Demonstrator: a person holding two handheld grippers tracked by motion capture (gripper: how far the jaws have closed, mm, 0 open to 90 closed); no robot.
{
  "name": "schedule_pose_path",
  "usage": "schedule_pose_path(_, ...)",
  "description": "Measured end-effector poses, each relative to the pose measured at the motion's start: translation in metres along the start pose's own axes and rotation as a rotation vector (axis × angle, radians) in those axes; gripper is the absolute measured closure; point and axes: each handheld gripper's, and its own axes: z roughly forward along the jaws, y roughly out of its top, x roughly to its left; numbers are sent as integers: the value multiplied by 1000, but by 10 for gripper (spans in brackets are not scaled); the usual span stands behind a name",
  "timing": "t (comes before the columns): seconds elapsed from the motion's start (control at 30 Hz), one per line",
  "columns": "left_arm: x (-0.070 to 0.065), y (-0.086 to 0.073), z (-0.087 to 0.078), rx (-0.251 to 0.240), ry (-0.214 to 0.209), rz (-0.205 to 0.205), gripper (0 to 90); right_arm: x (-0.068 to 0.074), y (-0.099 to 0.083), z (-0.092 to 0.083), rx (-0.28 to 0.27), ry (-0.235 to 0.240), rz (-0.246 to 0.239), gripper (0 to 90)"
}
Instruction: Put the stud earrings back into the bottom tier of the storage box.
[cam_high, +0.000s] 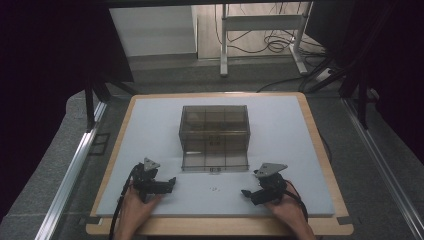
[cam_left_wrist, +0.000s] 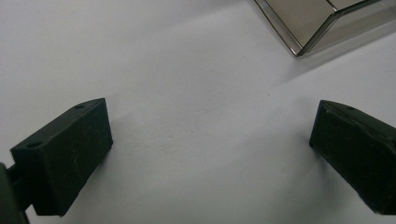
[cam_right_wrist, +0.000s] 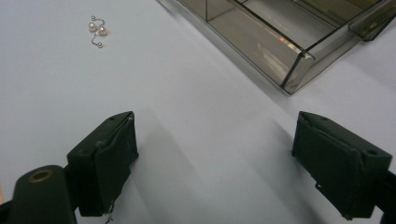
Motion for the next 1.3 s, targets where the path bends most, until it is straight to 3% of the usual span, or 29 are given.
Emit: schedule_pose_path(1.3, 0, 0, 0, -1, 1, 0, 0, 2, 2, -1, 10, -15, 19, 142)
